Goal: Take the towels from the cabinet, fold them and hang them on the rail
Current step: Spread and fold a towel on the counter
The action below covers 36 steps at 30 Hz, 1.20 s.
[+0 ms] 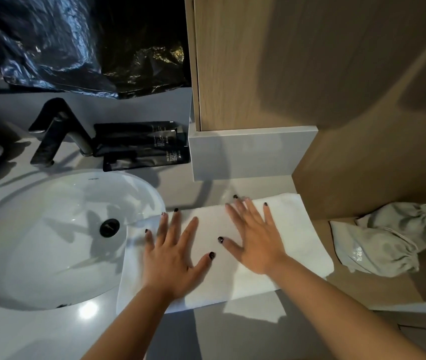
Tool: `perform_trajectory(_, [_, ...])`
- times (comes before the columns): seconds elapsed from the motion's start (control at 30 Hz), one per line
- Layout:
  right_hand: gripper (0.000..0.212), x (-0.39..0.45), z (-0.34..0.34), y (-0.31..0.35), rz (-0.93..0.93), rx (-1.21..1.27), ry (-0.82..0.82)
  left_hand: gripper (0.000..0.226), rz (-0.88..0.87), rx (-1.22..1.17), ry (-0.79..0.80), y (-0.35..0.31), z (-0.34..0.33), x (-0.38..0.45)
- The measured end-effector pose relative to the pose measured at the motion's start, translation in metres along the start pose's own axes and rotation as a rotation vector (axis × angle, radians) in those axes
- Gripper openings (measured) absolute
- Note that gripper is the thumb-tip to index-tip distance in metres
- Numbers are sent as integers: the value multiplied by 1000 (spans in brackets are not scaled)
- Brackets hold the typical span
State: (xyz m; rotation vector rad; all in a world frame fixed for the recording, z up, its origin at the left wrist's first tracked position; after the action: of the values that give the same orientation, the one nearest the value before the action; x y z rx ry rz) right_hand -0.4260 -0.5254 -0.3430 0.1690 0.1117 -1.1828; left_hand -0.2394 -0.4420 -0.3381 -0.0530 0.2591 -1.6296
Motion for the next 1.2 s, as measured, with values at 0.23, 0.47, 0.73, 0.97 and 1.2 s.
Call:
perform_trajectory(0.23, [91,0,5,-53,-210,14,-9,95,111,-98,-29,11,9,-8])
perform_trajectory(0.47, [81,-10,17,-20,-172,132,-44,79,52,-101,-86,0,4,-14])
perform_trajectory(0.73, [62,-50,-15,57,-11,81,-40,67,-16,-32,-148,-24,-13,-30])
perform_trajectory(0.97, [78,-61,-12,-4,-49,5,-40,76,13,8,-107,5,-17,-54])
perform_trajectory(1.2, [82,-80,-8,-69,-180,-7,-6,81,5,48,-62,19,-16,-70])
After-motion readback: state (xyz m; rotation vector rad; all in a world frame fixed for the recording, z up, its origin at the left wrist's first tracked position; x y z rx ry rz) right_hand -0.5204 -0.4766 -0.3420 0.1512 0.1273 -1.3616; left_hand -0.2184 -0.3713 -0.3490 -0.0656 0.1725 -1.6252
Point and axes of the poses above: each hand's wrist, its own x-axis towards the middle knuckle, its own z-axis out of the back of the hand, y = z × x, the point moved 5 cm from there along x, towards the middle knuckle, and after that the axes turned 10 degrees about -z, right-handed, at the moved point
